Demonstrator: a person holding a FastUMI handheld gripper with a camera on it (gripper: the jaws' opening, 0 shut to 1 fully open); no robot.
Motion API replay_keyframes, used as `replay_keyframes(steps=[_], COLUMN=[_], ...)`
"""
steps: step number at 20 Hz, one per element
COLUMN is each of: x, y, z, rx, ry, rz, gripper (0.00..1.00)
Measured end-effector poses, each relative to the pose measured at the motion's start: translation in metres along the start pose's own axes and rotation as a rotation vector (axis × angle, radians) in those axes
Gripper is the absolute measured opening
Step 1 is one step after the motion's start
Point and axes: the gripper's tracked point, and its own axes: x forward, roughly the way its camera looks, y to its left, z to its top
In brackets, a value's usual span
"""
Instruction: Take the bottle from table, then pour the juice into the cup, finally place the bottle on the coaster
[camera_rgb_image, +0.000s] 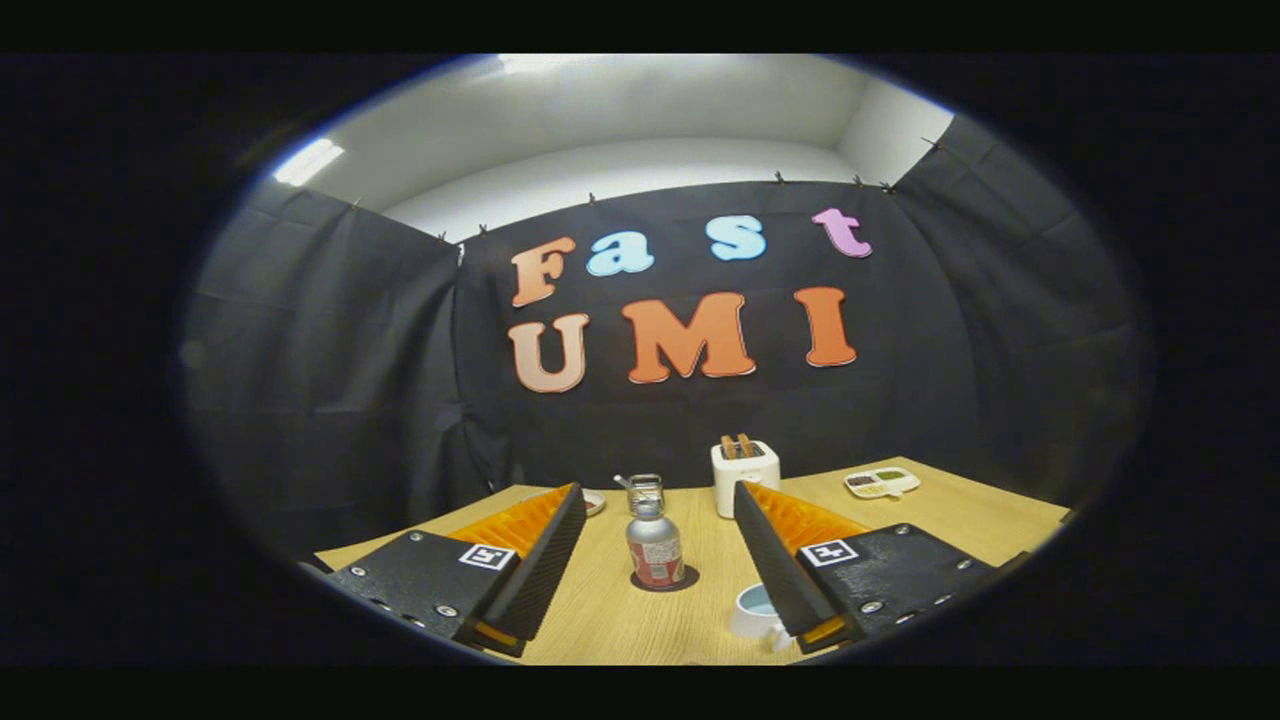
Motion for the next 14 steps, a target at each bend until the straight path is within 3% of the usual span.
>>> replay_keyframes(steps=[14], x=[-0.05], y=[-0.032], z=[0.012], rx=[0.035], ry=[-0.116], rz=[-0.002], gripper=[0.88])
